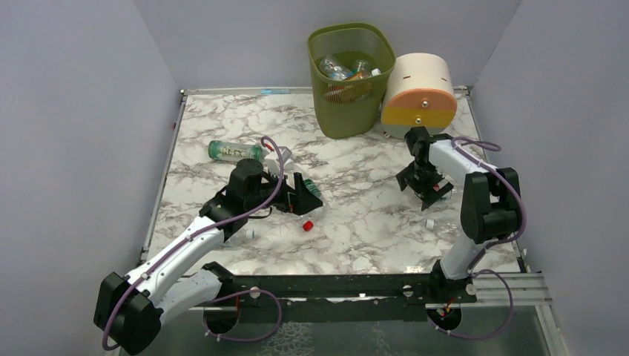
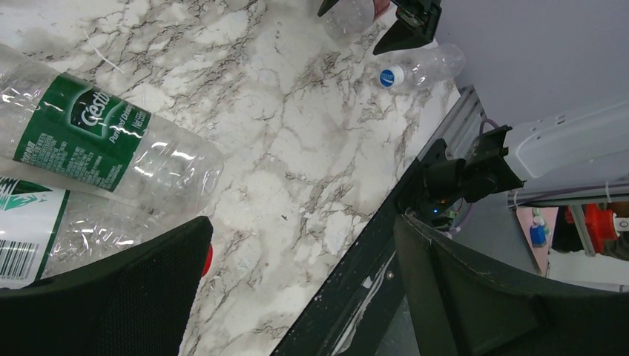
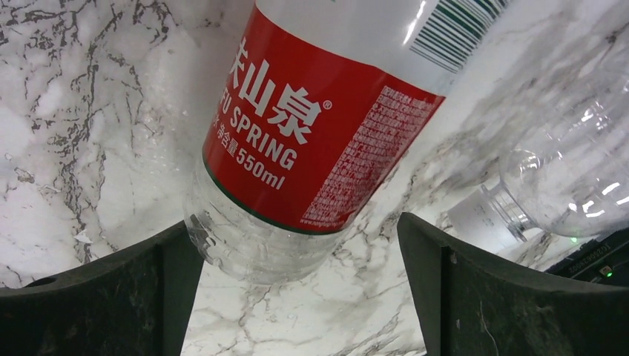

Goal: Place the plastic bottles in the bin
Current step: Pick up the plastic bottle at the center of the board.

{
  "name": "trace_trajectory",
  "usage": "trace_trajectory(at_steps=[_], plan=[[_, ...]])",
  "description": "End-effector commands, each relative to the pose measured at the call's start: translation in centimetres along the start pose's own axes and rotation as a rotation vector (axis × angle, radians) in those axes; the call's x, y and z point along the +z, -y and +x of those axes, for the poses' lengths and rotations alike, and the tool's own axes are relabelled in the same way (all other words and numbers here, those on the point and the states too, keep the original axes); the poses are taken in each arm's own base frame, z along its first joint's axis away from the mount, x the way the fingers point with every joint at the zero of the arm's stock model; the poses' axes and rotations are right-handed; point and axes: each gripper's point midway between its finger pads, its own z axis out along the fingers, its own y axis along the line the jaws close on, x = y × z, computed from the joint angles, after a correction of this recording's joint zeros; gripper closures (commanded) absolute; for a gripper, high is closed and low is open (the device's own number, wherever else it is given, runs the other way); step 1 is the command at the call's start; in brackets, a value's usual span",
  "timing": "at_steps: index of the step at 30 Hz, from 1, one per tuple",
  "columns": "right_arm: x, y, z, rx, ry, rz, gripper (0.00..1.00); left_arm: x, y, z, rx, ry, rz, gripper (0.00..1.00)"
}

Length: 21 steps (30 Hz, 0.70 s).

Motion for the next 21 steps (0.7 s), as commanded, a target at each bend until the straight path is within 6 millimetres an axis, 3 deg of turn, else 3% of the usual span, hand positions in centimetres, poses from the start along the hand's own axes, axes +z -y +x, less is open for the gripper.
trace_trajectory(at_steps=[1, 4, 8, 13, 21], plan=[[0.9, -1.7, -1.2, -0.049, 0.034, -0.047, 0.01, -0.5, 0.8, -1.3, 0.044, 0.034, -0.001, 0.01], [0.1, -3.3, -1.6, -0.088, 0.030, -0.108, 0.01, -0.7, 0.9, -1.5, 0.042, 0.039, -0.005, 0.01], [-1.0, -3.0, -2.6, -0.083, 0.068, -0.093, 0.01, -0.9, 1.0, -1.8, 0.039, 0.053, -0.012, 0.01], [-2.9, -4.1, -3.9, -0.070, 0.115, -0.157, 0.01, -1.0, 1.0, -1.6, 0.030, 0.053, -0.012, 0.01], [-3.3, -1.6, -4.7, 0.014, 0.138, -0.033, 0.01, -1.5, 1.3, -1.5, 0.028, 0.066, -0.003, 0.01]])
